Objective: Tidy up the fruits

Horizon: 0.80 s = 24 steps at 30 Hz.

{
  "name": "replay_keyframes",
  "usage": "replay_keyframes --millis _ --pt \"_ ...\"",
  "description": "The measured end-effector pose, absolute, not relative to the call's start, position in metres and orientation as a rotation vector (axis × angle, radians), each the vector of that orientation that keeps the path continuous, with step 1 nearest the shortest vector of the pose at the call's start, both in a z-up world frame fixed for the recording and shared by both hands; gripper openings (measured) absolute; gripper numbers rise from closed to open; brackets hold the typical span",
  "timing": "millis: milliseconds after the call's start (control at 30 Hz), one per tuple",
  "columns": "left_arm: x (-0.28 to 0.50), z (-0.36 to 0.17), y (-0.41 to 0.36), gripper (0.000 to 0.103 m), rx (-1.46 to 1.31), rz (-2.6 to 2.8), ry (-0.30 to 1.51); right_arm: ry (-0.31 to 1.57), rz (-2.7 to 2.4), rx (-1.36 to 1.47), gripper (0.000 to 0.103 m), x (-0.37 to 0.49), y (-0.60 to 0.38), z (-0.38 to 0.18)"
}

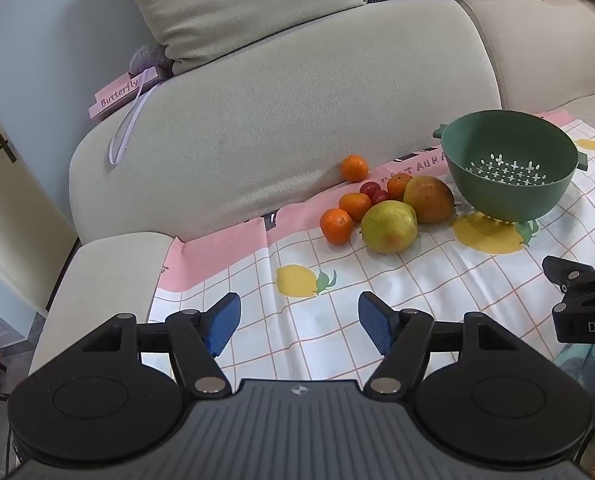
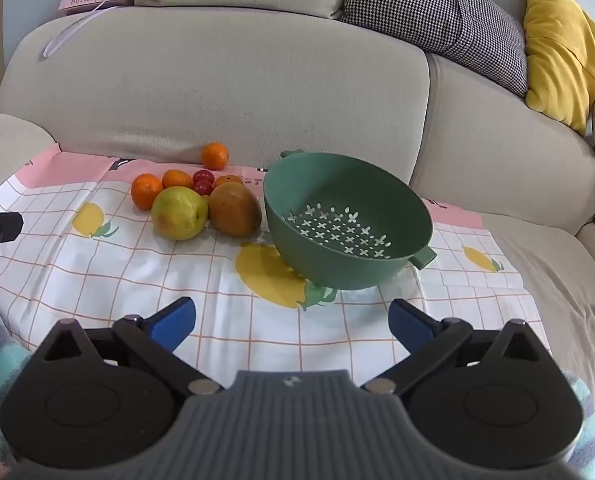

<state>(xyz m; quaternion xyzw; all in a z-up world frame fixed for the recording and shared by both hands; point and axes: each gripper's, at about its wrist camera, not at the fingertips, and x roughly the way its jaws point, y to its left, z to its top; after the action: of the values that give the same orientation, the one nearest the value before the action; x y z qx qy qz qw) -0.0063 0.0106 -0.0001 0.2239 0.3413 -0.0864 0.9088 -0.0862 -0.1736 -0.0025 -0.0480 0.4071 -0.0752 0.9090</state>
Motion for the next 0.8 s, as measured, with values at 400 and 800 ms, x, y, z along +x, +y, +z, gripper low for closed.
replay_keyframes --millis 400,800 --pt "-0.007 -0.001 0.012 0.080 0.461 -0.179 0.703 0.855 -0.153 -0.122 0.099 -0.086 -0.167 -0.005" --pt "-0.008 -0.002 0.012 0.080 0.459 -0.179 0.704 0.866 -0.156 -0.131 0.099 -0.082 -0.166 -0.009"
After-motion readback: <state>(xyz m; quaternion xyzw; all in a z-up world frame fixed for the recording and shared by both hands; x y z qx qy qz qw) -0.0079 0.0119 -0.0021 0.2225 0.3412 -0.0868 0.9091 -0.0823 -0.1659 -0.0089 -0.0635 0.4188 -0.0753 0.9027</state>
